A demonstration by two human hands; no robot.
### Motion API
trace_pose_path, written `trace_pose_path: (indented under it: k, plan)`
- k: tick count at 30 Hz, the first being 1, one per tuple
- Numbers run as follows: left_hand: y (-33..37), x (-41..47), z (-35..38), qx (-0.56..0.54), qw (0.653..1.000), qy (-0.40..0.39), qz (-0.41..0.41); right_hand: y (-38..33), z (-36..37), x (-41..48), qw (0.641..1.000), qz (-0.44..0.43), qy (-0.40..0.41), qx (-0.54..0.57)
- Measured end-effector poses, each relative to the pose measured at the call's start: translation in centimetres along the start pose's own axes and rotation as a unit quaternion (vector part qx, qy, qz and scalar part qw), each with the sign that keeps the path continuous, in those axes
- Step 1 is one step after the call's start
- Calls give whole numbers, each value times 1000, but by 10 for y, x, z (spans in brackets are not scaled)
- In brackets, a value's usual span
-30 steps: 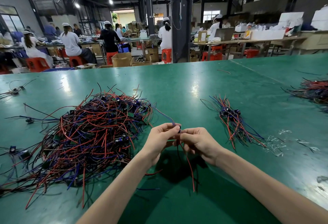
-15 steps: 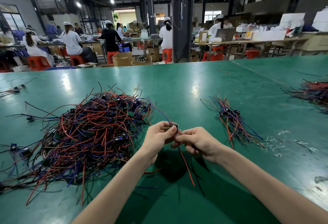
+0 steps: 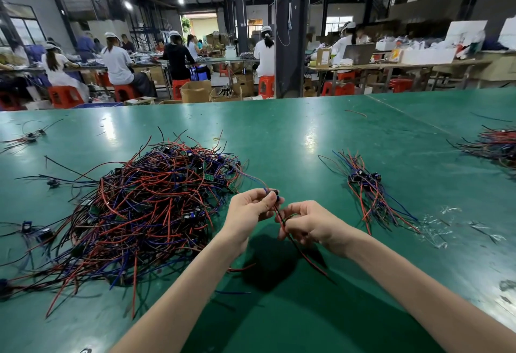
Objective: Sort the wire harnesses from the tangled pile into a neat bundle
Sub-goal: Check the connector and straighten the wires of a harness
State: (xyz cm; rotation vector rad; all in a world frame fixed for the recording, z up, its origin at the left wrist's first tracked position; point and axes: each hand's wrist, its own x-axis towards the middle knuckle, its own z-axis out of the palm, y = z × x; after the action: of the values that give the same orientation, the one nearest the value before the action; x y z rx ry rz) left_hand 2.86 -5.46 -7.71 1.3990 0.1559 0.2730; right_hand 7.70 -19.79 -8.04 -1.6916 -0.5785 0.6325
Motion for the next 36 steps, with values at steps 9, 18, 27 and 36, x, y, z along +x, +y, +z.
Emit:
trace_pose_path:
  k: [9,18,27,36]
  plan:
    - [11,5,-12,-124,991,17,-53,-1,7,-4,997,18,-80,-17]
    - [7,2,-5,-111,991,-58,-44,0,1,0,995,14,-12,96]
    - [8,-1,-8,-46,995,-73,-57,-3,4,-2,995,-10,18,96]
    - [8,-1,-7,-11,997,-69,-25,-5,0,-3,993,-5,-19,119]
